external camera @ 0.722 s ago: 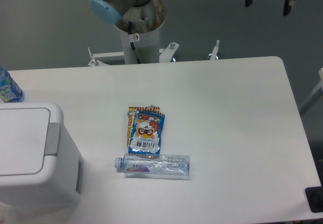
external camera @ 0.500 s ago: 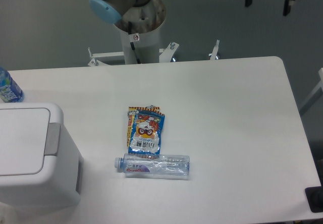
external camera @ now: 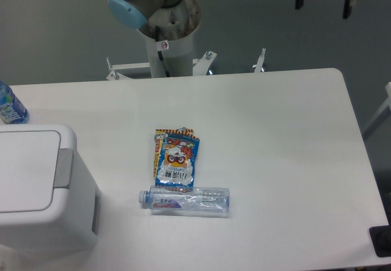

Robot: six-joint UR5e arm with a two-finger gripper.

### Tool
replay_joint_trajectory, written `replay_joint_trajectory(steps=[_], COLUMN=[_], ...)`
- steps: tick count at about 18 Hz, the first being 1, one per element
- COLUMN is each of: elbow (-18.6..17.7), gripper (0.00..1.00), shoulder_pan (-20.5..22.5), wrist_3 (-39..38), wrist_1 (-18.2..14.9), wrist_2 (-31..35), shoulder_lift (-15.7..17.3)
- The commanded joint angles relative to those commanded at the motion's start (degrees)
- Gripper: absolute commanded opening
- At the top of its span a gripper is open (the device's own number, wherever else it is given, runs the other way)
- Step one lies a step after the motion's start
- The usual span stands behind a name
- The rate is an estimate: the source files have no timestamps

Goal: Open the trash can

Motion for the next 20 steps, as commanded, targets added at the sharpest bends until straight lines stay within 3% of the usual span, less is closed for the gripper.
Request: replay_joint_trajectory(steps=[6,15,20], elbow=[-3.78,-3.35,-2.82], gripper=[1.0,1.0,1.0], shoulder_pan=[-8.96,-21.36,-27.34], wrist_3=[-16.97,-42.38,-49.41], wrist_1=[9.14,18.02,19.62], wrist_2=[0.18,-0.17,-0.09], shoulder_lift=[-0.44,-4.91,-6.94])
